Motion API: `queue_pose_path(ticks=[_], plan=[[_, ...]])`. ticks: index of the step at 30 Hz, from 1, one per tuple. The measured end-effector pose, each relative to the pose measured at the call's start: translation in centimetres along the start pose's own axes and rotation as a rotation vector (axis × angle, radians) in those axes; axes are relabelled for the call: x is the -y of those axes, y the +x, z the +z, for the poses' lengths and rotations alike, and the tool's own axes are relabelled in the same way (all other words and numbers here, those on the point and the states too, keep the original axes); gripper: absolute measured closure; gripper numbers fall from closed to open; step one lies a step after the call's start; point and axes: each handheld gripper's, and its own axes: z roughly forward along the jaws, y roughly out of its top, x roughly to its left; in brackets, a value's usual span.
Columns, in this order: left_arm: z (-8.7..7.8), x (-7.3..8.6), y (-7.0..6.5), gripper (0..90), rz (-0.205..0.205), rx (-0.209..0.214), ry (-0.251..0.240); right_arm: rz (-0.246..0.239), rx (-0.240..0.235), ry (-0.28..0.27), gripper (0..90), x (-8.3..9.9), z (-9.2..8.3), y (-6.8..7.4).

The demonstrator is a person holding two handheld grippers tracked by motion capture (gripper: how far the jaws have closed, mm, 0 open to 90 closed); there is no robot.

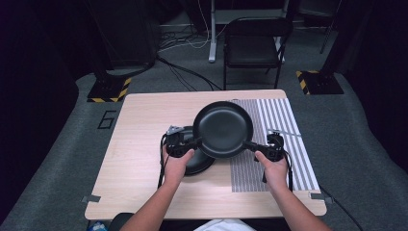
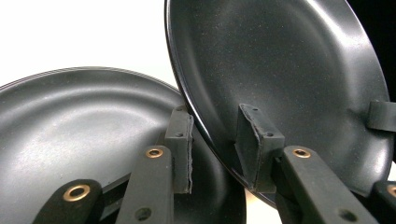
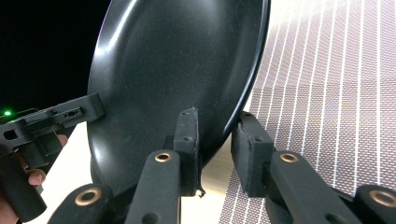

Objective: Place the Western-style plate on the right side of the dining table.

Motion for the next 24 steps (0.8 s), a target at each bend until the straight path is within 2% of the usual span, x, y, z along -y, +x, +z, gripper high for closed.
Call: queue_pose_path(ticks=[24], plan=[[1.5, -0.6, -1.4, 66.7, 0.023, 0.046, 0.011, 0.017, 0.037, -0.043, 72.5, 0.1, -1.8, -0.8]])
